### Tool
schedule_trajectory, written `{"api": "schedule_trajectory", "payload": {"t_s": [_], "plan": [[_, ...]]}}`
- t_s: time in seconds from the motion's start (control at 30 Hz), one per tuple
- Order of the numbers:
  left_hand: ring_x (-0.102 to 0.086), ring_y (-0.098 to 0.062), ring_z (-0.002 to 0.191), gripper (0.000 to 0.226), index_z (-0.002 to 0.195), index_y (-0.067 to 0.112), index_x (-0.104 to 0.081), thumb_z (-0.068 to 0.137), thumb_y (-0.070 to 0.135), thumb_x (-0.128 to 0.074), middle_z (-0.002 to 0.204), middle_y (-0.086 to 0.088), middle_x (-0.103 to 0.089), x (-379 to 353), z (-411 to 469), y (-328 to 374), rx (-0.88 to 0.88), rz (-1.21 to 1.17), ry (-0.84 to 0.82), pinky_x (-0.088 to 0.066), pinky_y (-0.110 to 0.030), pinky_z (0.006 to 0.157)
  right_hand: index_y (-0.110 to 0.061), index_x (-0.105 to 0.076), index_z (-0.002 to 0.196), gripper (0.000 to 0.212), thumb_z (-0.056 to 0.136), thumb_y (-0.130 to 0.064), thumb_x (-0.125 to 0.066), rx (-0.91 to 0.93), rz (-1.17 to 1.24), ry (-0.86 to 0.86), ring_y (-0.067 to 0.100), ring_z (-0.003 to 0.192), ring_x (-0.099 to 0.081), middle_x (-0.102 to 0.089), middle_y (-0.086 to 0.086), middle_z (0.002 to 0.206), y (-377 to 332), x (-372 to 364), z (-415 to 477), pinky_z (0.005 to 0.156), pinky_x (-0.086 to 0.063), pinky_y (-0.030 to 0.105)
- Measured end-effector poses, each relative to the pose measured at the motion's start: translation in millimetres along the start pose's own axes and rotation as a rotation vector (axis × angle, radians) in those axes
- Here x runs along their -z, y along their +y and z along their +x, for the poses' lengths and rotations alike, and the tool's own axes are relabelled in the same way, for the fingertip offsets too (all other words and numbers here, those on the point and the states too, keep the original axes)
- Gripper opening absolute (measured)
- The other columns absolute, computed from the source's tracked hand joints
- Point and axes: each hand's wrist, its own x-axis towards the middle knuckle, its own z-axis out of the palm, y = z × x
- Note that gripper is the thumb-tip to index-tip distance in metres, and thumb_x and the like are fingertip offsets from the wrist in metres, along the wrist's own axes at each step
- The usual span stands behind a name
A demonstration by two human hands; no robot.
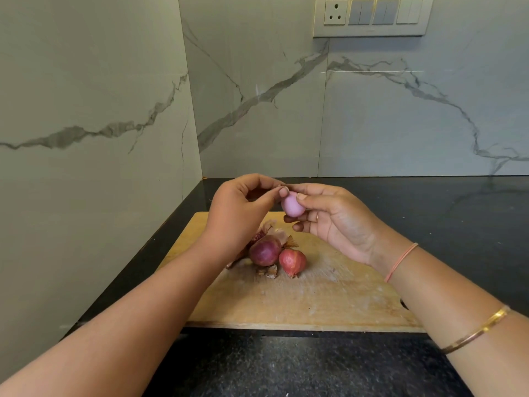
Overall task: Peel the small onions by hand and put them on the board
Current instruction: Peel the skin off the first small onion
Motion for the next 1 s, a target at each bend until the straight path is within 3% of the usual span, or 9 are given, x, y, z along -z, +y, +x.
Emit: {"api": "schedule_trajectory", "payload": {"t_s": [0.13, 0.4, 0.57, 0.77, 0.87, 1.0], "plan": [[-0.069, -0.013, 0.076, 0.008, 0.079, 0.01, -0.067, 0.086, 0.01, -0.064, 0.079, -0.003, -0.071, 0, 0, -1, 0.07, -0.121, -0.028, -0.056, -0.028, 0.078, -0.012, -0.065, 0.113, 0.024, 0.09, -0.009, -0.059, 0.058, -0.126, -0.027, 0.009, 0.076, -0.06, -0.066, 0.001, 0.092, 3, -3, -2, 0.069, -0.049, 0.023], [-0.064, -0.01, 0.059, 0.016, 0.073, 0.003, -0.058, 0.089, 0.005, -0.056, 0.064, -0.003, -0.065, -1, 1, 9, 0.296, -0.571, -0.068, -0.052, -0.017, 0.058, -0.016, -0.065, 0.103, 0.021, 0.089, -0.001, -0.059, 0.19, -0.222, 0.003, 0.008, 0.072, -0.062, -0.067, -0.001, 0.087, 2, -9, -2, 0.071, -0.051, 0.021], [-0.064, -0.007, 0.056, 0.016, 0.073, 0.003, -0.058, 0.089, 0.004, -0.055, 0.06, -0.001, -0.065, -1, 1, 12, 0.349, -0.647, -0.087, -0.051, -0.015, 0.056, -0.016, -0.064, 0.106, 0.024, 0.09, 0.001, -0.055, 0.187, -0.186, -0.059, 0.008, 0.075, -0.062, -0.065, 0.001, 0.088, 0, -5, -3, 0.073, -0.052, 0.02], [-0.064, -0.007, 0.058, 0.017, 0.072, 0.005, -0.059, 0.089, 0.005, -0.055, 0.062, -0.002, -0.066, -1, 2, 11, 0.402, -0.718, -0.096, -0.055, -0.015, 0.064, -0.01, -0.061, 0.112, 0.027, 0.089, 0.002, -0.054, 0.179, -0.151, -0.109, 0.012, 0.078, -0.06, -0.063, 0.007, 0.091, -4, 0, -3, 0.072, -0.05, 0.021], [-0.065, -0.009, 0.065, 0.014, 0.079, 0.005, -0.063, 0.089, 0.011, -0.056, 0.071, -0.004, -0.068, 0, 2, 8, 0.417, -0.719, -0.107, -0.055, -0.018, 0.068, -0.01, -0.062, 0.111, 0.027, 0.084, -0.01, -0.058, 0.161, -0.096, -0.116, 0.013, 0.076, -0.061, -0.062, 0.005, 0.089, -2, 0, -3, 0.069, -0.051, 0.021], [-0.065, -0.014, 0.088, 0.018, 0.096, 0.011, -0.068, 0.094, 0.021, -0.053, 0.093, -0.005, -0.071, 1, 2, 2, 0.372, -0.535, -0.104, -0.053, -0.026, 0.08, -0.015, -0.063, 0.112, 0.032, 0.083, -0.027, -0.057, 0.088, -0.068, -0.049, 0.018, 0.083, -0.067, -0.065, 0.003, 0.093, 4, -2, -2, 0.073, -0.054, 0.028]]}}
